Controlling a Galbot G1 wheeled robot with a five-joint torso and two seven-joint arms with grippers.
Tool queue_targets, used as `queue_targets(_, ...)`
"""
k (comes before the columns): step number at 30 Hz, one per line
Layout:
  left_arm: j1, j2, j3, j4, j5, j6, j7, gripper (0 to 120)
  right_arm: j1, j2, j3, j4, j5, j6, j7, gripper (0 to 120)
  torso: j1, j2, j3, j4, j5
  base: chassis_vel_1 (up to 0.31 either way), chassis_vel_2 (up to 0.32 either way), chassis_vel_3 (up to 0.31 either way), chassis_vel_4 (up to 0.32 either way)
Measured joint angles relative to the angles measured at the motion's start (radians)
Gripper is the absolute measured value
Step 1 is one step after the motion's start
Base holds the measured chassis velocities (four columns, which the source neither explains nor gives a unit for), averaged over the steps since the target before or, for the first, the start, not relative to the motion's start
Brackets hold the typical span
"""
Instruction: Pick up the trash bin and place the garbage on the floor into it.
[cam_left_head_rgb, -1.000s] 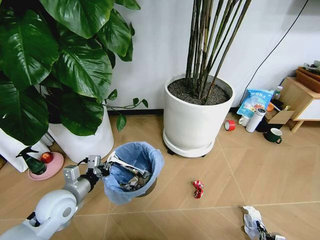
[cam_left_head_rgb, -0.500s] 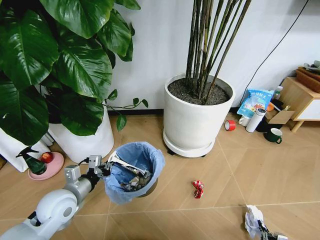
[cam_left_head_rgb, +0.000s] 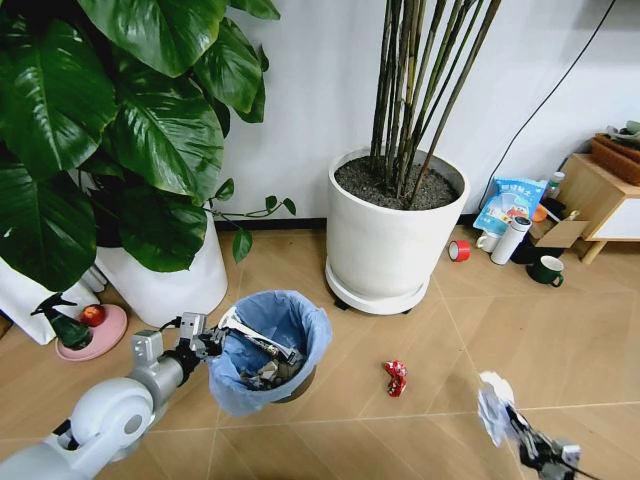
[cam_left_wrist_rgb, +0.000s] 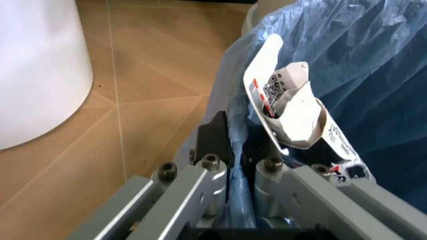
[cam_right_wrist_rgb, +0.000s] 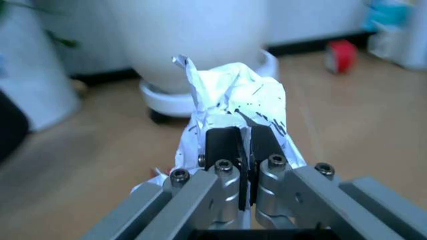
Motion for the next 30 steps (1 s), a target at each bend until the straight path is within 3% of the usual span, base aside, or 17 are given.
queue_targets(6, -0.023, -0.008, 0.027, 0.007, -0.008, -0.007, 0.013, 0, 0.148, -0.100, -0.131, 0.027, 0.068, -0.001, -0.100, 0, 0.000, 0.000, 0.000, 0.0004, 0.0001, 0.000, 0.000, 0.000, 0.000)
queue_targets(12, -0.043, -0.012, 0.046, 0.007, -0.016, -0.007, 0.023, 0, 0.229, -0.149, -0.226, 0.060, 0.106, -0.016, -0.138, 0, 0.000, 0.000, 0.000, -0.0002, -0.0002, 0.000, 0.000, 0.000, 0.000)
queue_targets(16, -0.047, -0.004, 0.049, 0.007, -0.023, -0.008, 0.029, 0, 0.341, -0.184, -0.356, 0.092, 0.155, -0.031, -0.151, 0, 0.000, 0.000, 0.000, -0.0002, 0.0000, 0.000, 0.000, 0.000, 0.000)
queue_targets(23, -0.041, 0.006, 0.040, 0.003, -0.027, -0.008, 0.029, 0, 0.453, -0.212, -0.482, 0.139, 0.209, -0.044, -0.167, 0, 0.000, 0.000, 0.000, 0.0001, -0.0003, 0.000, 0.000, 0.000, 0.000)
queue_targets(25, -0.032, 0.006, 0.035, 0.001, -0.026, -0.008, 0.029, 0, 0.544, -0.222, -0.587, 0.154, 0.244, -0.046, -0.207, 0, 0.000, 0.000, 0.000, 0.0000, -0.0006, 0.000, 0.000, 0.000, 0.000)
queue_targets(30, -0.030, 0.005, 0.033, -0.001, -0.025, -0.008, 0.028, 0, 0.649, -0.204, -0.711, 0.147, 0.276, -0.052, -0.240, 0, 0.000, 0.000, 0.000, 0.0001, -0.0004, 0.000, 0.000, 0.000, 0.000)
